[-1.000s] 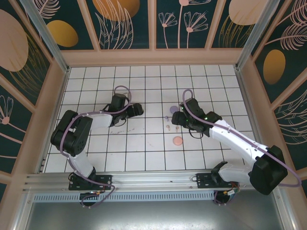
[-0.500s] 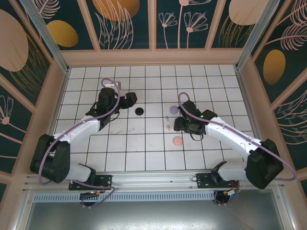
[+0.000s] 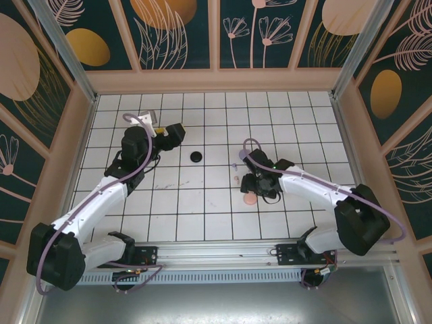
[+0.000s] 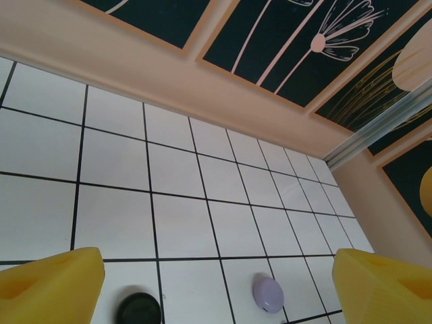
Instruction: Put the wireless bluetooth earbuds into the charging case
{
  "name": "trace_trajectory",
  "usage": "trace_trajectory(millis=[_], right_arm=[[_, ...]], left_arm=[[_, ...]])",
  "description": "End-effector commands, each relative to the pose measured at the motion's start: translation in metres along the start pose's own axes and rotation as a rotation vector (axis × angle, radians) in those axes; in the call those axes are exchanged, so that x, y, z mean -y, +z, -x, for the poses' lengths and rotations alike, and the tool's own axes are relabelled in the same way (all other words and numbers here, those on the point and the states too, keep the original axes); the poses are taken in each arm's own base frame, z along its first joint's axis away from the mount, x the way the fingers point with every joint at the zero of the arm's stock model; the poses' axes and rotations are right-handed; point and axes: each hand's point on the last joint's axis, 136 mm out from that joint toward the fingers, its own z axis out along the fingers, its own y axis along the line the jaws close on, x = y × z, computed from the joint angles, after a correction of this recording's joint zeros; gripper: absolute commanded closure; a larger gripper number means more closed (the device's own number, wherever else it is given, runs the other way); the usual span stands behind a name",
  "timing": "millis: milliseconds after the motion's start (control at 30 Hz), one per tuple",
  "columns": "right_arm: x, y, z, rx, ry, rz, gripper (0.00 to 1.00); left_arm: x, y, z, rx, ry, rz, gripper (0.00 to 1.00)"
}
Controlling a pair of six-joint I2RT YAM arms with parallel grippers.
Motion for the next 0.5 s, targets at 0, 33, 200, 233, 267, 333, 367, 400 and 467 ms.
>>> trace_trajectory(millis=[0, 33, 200, 233, 267, 333, 367, 400, 467], right_arm=[[-0.005, 0.008, -0.003, -0.015, 0.035, -0.002, 0.25], [-0.006, 0.009, -0.003, -0.015, 0.046, -0.001, 0.25], [-0.011, 0.012, -0.006, -0.016, 0.129, 0.016, 0.25], [-0.012, 0.012, -0.007, -0.017, 0.145, 0.017, 0.25], [-0.014, 0.013, -0.008, -0.02, 0.162, 0.018, 0.25], [-0.016, 0.016, -0.011, -0.03, 0.195, 0.019, 0.26], [-0.018, 0.018, -0.013, -0.034, 0.21, 0.017, 0.26], [-0.018, 0.02, -0.015, -0.037, 0.221, 0.002, 0.26], [-0.015, 0.024, -0.017, -0.04, 0.235, -0.03, 0.26]], left_arm=[[-0.008, -0.005, -0.003, 0.006, -0.024, 0.028, 0.08], [-0.008, -0.006, -0.003, 0.009, -0.023, 0.024, 0.02], [-0.014, -0.022, -0.005, 0.051, -0.013, 0.029, 0.01], [-0.014, -0.024, -0.005, 0.052, -0.002, 0.03, 0.01], [-0.016, -0.025, -0.006, 0.047, 0.006, 0.04, 0.01], [-0.017, -0.025, -0.007, 0.045, 0.016, 0.044, 0.01], [-0.018, -0.024, -0.009, 0.04, 0.013, 0.044, 0.01], [-0.018, -0.022, -0.01, 0.037, 0.009, 0.04, 0.01], [-0.016, -0.018, -0.012, 0.031, 0.008, 0.024, 0.01]])
